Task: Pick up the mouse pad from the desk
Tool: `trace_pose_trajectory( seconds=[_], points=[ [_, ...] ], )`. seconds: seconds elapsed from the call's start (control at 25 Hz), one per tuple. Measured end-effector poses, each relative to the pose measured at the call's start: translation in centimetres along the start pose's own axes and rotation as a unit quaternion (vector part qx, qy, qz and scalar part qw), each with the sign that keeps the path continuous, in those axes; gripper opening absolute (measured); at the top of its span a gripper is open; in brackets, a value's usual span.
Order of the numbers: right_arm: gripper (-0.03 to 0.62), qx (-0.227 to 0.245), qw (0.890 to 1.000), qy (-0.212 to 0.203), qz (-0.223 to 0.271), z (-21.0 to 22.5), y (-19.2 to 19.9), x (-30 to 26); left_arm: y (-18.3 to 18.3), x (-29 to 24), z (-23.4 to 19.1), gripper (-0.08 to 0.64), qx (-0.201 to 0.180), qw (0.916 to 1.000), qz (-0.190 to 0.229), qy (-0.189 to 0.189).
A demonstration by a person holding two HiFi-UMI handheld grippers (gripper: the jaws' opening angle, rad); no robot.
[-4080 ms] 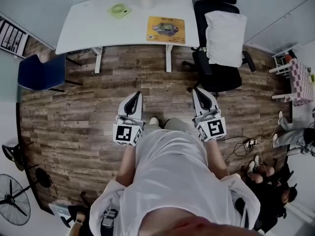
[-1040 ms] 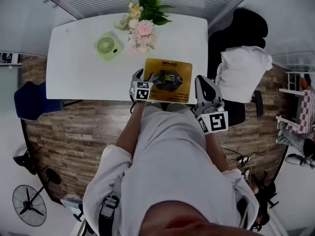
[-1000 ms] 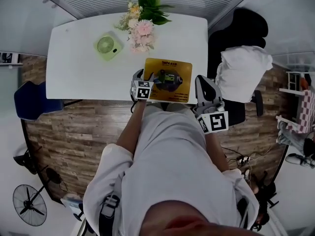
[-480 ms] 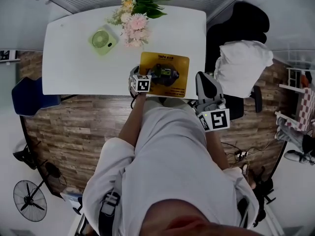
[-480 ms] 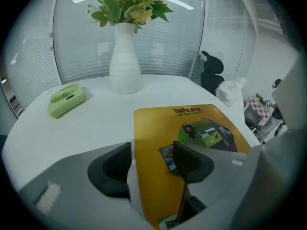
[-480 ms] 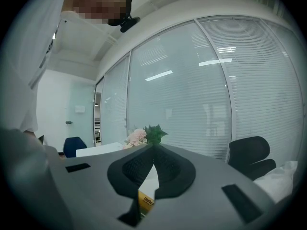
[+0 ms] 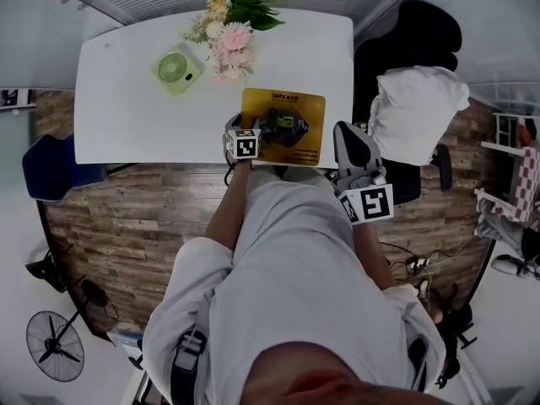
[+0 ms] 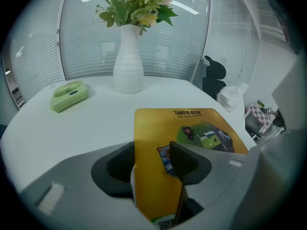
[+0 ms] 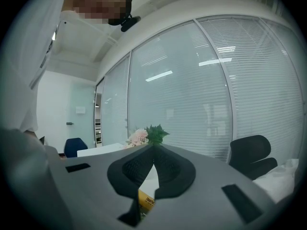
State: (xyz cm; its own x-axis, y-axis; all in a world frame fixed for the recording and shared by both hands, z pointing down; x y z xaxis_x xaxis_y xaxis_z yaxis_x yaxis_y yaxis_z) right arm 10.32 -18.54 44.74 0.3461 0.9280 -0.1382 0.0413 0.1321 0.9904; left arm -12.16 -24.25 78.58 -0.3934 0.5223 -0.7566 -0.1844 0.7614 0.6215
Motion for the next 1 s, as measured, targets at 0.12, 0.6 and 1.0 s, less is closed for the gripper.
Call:
trace_pose_trajectory(
  seconds=[0.12, 0.6, 1.0],
  points=[
    [-0.002, 0.000, 1.000, 0.000, 0.001, -0.2, -0.1, 0.2, 0.1, 0.2, 0.1, 0.212, 0.007, 1.0000, -0.002, -0.001],
    [-0.002, 0.005, 1.000, 0.007, 0.012, 0.3, -0.6, 0.8, 0.2, 0.5, 0.8, 0.043, 0.018, 0.9977, 0.007, 0.065],
    [-0.002, 0.005, 1.000, 0.009, 0.012, 1.1, -0.2, 1.6, -1.7, 4.4, 3.2, 0.029, -0.011, 0.9929, 0.064, 0.099]
  ],
)
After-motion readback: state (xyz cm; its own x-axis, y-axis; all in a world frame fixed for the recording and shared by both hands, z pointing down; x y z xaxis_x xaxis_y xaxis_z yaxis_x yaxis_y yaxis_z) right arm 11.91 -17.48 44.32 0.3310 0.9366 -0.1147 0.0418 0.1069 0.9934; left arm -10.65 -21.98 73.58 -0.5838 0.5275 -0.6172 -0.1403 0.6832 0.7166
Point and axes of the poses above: the fingertips, and each gripper's own axes: x backward along the fingers, z to its right, y out of its underside, the point moved 4 cm from there along x, backward along the fingers, and after that the axes turned 9 degrees about y, right-handed, at the moved point
